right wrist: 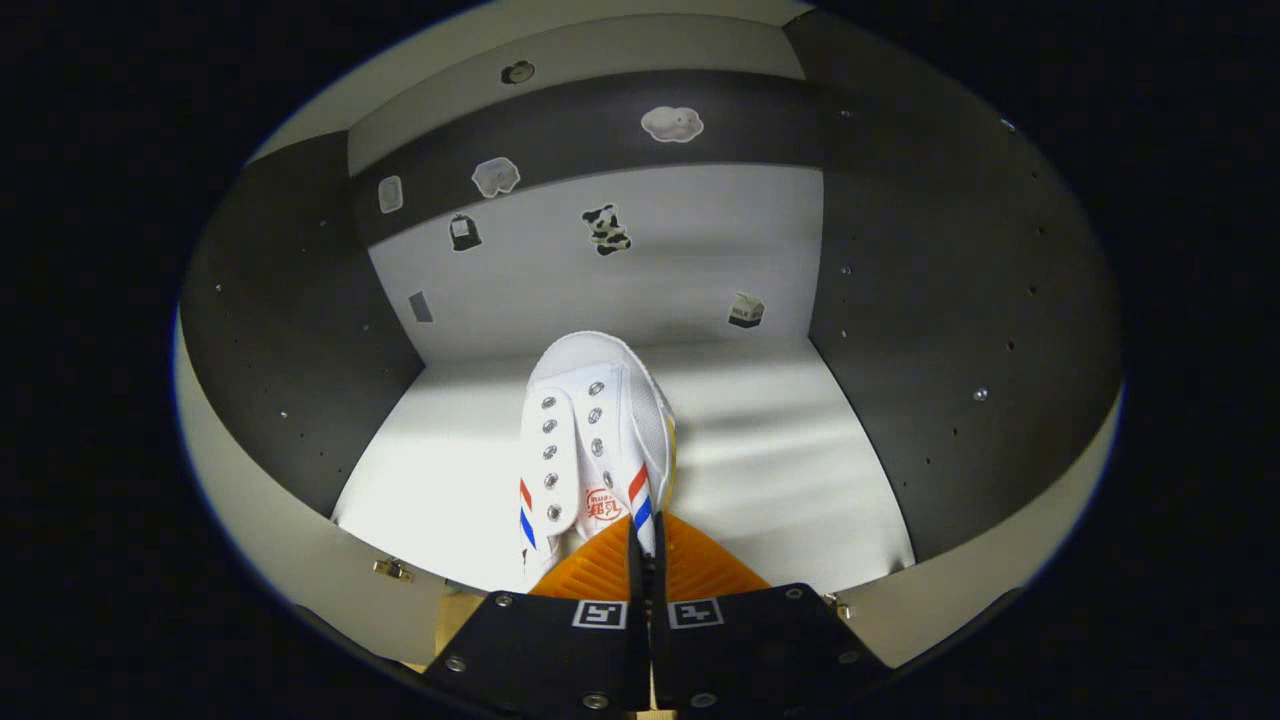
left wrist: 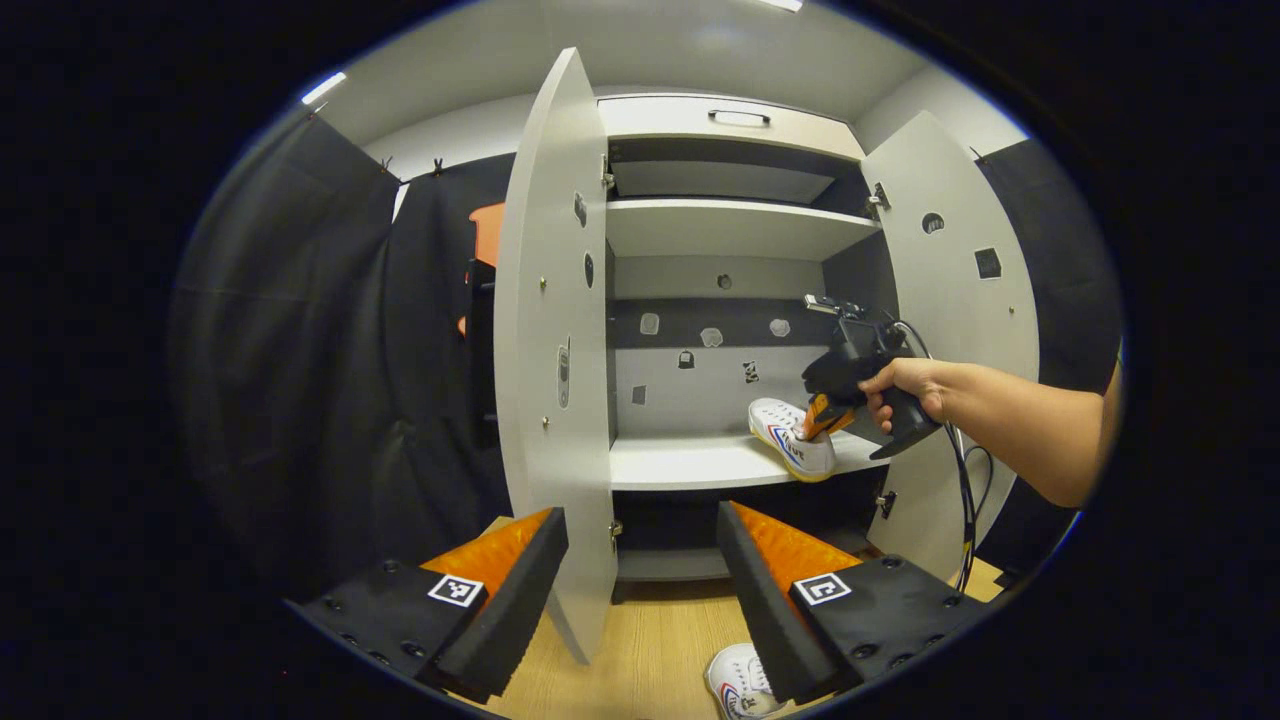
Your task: Grab one shoe with the right hand and put it into the shoe cabinet, grab the other shoe with the left hand and put it into the shoe cabinet; then close the right door with the right hand and the left door with the left hand.
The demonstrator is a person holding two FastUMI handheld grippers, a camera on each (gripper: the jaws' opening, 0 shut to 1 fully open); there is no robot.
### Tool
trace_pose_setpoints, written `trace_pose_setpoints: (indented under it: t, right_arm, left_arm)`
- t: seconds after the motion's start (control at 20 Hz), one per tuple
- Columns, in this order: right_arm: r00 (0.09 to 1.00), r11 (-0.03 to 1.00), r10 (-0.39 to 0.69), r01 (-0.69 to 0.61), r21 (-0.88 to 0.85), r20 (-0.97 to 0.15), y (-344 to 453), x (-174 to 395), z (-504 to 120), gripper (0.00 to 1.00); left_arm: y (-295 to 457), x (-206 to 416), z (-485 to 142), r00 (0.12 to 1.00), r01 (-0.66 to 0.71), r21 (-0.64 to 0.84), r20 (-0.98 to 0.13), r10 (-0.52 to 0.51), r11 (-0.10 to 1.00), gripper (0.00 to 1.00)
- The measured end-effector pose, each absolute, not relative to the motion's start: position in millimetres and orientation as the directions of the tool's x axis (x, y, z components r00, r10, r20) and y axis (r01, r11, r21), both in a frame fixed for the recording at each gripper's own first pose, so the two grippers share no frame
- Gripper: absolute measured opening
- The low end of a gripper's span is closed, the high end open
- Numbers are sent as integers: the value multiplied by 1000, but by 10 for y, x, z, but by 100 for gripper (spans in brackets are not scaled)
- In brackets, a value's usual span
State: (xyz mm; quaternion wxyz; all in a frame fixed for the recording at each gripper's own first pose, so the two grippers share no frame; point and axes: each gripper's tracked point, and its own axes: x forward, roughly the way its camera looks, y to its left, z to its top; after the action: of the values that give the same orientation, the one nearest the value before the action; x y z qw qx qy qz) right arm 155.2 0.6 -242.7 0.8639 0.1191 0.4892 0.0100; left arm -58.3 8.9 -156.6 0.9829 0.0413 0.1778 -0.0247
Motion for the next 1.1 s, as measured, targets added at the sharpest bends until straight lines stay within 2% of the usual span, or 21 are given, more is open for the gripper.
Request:
trace_pose_setpoints:
  t: [0.15,0.4,0.5,0.6,0.65,0.7,0.75,0.9,1.1]
  right_arm:
    - [476,965,172,93,244,-863,110,1709,-2567,0]
    - [439,953,140,182,241,-887,36,1934,-2759,0]
    - [452,945,166,181,273,-876,59,1954,-2728,4]
    - [501,950,157,160,269,-851,54,1969,-2591,21]
    - [530,954,145,150,261,-835,27,1973,-2514,12]
    - [554,954,145,140,264,-820,19,1955,-2419,29]
    - [579,953,156,126,277,-800,35,1924,-2315,31]
    - [636,959,171,67,274,-753,-19,1736,-2065,58]
    - [712,948,253,-46,315,-656,145,1358,-1686,71]
  left_arm:
    - [128,-618,-1601,933,46,74,-359,-16,996,97]
    - [135,-668,-1670,925,38,70,-380,-8,997,97]
    - [105,-665,-1752,917,43,53,-398,-18,998,97]
    - [65,-665,-1854,906,53,29,-422,-36,998,97]
    - [33,-673,-1917,899,60,18,-436,-46,998,97]
    - [-2,-675,-1983,891,68,5,-450,-59,998,97]
    - [-41,-674,-2068,881,80,-7,-467,-74,997,97]
    - [-164,-740,-2396,833,112,-39,-541,-116,993,97]
    - [-307,-935,-2954,734,139,-74,-662,-153,987,97]
